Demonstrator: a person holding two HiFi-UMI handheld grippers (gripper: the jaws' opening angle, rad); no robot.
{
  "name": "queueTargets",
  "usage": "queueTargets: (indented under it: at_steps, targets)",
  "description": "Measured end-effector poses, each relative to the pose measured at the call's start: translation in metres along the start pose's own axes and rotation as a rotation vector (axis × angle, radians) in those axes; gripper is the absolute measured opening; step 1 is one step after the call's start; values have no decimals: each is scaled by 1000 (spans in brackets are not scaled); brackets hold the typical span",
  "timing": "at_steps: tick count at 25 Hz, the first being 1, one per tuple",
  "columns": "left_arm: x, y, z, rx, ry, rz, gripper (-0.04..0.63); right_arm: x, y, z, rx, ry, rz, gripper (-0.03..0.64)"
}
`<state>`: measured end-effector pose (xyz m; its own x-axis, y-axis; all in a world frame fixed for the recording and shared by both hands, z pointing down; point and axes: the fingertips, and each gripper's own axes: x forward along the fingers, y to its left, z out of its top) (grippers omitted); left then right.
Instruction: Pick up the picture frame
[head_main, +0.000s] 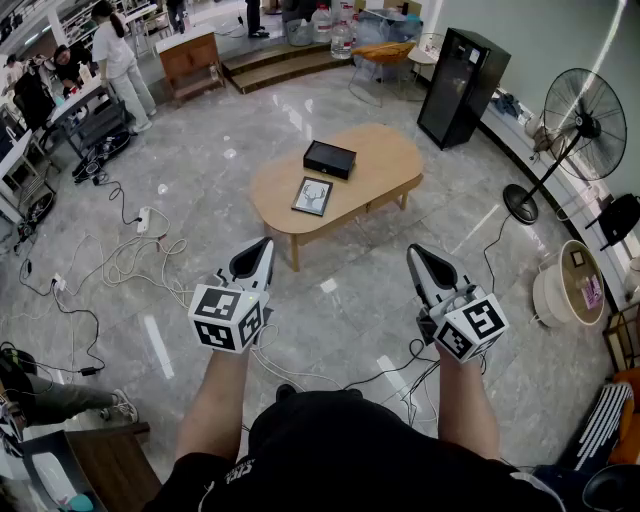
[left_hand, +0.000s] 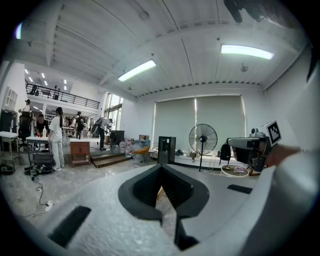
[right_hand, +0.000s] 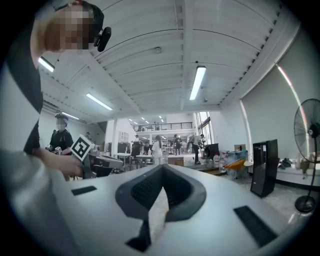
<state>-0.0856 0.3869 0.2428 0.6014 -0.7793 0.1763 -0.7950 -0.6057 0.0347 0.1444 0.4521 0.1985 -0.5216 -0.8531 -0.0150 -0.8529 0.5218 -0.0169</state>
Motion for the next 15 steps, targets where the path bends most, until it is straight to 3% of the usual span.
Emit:
queueTargets:
  at_steps: [10,15]
  targets:
    - [12,-53,8,49,-43,-6,9,-44,-30,-12,16,18,-4,3]
    - [18,-86,6,36,-56,-10,11,-76,-45,-17,81,19,-7,3]
